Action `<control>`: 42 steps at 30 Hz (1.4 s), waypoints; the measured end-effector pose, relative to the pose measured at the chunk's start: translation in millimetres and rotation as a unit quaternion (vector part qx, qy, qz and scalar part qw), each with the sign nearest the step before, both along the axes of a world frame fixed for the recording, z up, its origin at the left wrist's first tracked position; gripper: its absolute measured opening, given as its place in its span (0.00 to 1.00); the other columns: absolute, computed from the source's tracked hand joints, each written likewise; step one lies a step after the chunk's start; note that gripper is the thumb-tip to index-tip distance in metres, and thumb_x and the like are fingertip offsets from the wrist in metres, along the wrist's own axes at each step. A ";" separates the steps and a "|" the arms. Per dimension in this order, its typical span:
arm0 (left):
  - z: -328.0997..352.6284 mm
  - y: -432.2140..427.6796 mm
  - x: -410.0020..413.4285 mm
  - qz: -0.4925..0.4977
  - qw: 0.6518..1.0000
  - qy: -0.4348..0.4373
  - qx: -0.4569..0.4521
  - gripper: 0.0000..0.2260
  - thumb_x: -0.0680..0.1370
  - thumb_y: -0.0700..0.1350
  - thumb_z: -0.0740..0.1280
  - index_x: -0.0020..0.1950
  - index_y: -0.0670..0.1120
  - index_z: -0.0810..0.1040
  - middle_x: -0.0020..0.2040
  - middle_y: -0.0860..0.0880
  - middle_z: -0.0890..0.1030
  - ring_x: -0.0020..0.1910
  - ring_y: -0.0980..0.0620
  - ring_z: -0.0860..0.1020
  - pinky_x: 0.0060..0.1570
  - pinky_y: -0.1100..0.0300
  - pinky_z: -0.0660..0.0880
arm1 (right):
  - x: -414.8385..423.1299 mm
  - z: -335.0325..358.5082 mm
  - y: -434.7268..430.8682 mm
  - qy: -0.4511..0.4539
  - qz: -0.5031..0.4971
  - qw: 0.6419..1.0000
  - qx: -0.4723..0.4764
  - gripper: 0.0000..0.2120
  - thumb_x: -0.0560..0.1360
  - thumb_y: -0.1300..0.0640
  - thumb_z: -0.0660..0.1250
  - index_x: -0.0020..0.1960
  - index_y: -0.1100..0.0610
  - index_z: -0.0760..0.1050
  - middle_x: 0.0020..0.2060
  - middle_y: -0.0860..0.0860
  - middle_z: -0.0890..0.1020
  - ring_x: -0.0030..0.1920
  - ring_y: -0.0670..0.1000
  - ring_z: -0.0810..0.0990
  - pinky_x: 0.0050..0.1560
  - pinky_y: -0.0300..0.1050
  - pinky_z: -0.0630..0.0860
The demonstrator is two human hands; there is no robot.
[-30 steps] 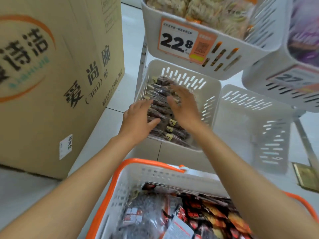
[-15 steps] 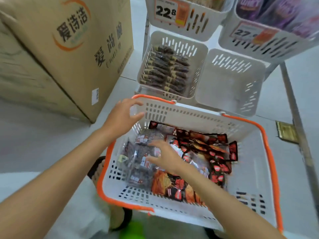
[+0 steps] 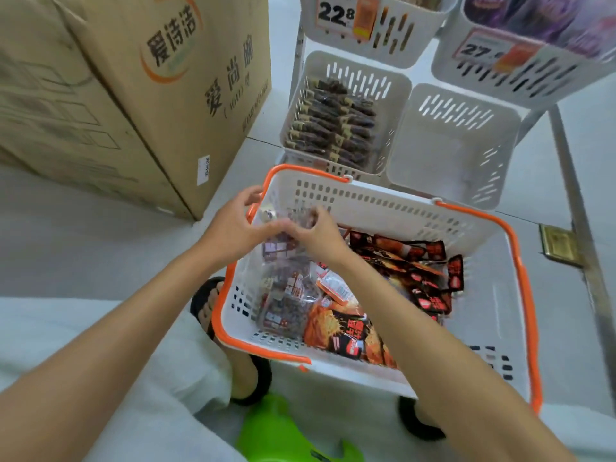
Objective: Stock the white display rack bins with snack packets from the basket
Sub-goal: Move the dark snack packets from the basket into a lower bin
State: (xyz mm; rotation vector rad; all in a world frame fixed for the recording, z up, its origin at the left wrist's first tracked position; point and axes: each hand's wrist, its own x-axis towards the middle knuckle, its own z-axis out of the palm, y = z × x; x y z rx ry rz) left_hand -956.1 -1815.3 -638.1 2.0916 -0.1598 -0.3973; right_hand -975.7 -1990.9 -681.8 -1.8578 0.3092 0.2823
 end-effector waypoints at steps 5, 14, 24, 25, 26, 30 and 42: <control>-2.5 -16.5 10.7 0.148 0.979 0.087 -0.113 0.36 0.68 0.51 0.80 0.72 0.49 0.66 0.54 0.41 0.81 0.52 0.46 0.82 0.56 0.45 0.79 | 2.1 46.6 -39.1 -0.002 -0.004 0.987 0.161 0.23 0.84 0.46 0.51 0.60 0.62 0.75 0.44 0.55 0.81 0.46 0.52 0.81 0.50 0.42 0.79; -8.6 -1.1 38.1 0.230 0.940 0.120 -0.223 0.02 0.76 0.40 0.73 0.48 0.44 0.81 0.49 0.43 0.85 0.41 0.53 0.84 0.48 0.56 0.82 | 20.4 -74.6 -21.4 0.071 0.192 0.950 -0.235 0.33 0.78 0.53 0.69 0.79 0.53 0.59 0.77 0.53 0.63 0.77 0.56 0.59 0.74 0.54 0.61; 2.6 -10.0 51.7 0.237 0.915 0.129 -0.299 0.13 0.81 0.44 0.66 0.63 0.40 0.73 0.54 0.42 0.83 0.49 0.48 0.85 0.45 0.53 0.82 | 1.4 -26.0 -58.4 -0.110 -0.013 0.976 -0.188 0.13 0.83 0.52 0.59 0.56 0.54 0.82 0.40 0.44 0.82 0.38 0.41 0.76 0.40 0.44 0.68; 5.3 -15.2 54.3 0.235 0.915 0.129 -0.300 0.14 0.81 0.46 0.66 0.64 0.40 0.71 0.55 0.41 0.83 0.49 0.47 0.85 0.46 0.51 0.82 | -3.0 -2.6 -63.3 -0.140 -0.036 0.975 -0.169 0.13 0.83 0.53 0.59 0.58 0.53 0.81 0.43 0.44 0.82 0.41 0.41 0.77 0.42 0.44 0.70; 6.7 -22.2 54.9 0.232 0.916 0.133 -0.299 0.16 0.82 0.48 0.65 0.65 0.40 0.70 0.56 0.40 0.83 0.50 0.46 0.85 0.48 0.48 0.82 | -6.8 16.2 -65.2 -0.172 -0.052 0.972 -0.152 0.13 0.83 0.53 0.59 0.62 0.53 0.80 0.48 0.44 0.82 0.47 0.41 0.78 0.47 0.40 0.73; 11.8 -61.6 41.5 0.152 0.899 0.220 -0.346 0.27 0.82 0.61 0.56 0.69 0.42 0.69 0.59 0.38 0.82 0.55 0.42 0.83 0.52 0.45 0.81 | -6.6 43.1 -45.7 -0.296 0.007 0.927 -0.232 0.17 0.83 0.53 0.60 0.69 0.56 0.75 0.62 0.51 0.77 0.64 0.48 0.72 0.65 0.39 0.68; 7.6 -75.5 38.7 0.078 0.876 0.252 -0.403 0.19 0.71 0.27 0.61 0.58 0.43 0.64 0.52 0.35 0.75 0.36 0.49 0.78 0.30 0.57 0.74 | 17.5 58.0 -65.0 0.006 -0.099 0.989 0.110 0.27 0.75 0.45 0.71 0.69 0.53 0.68 0.55 0.43 0.79 0.49 0.40 0.79 0.45 0.35 0.73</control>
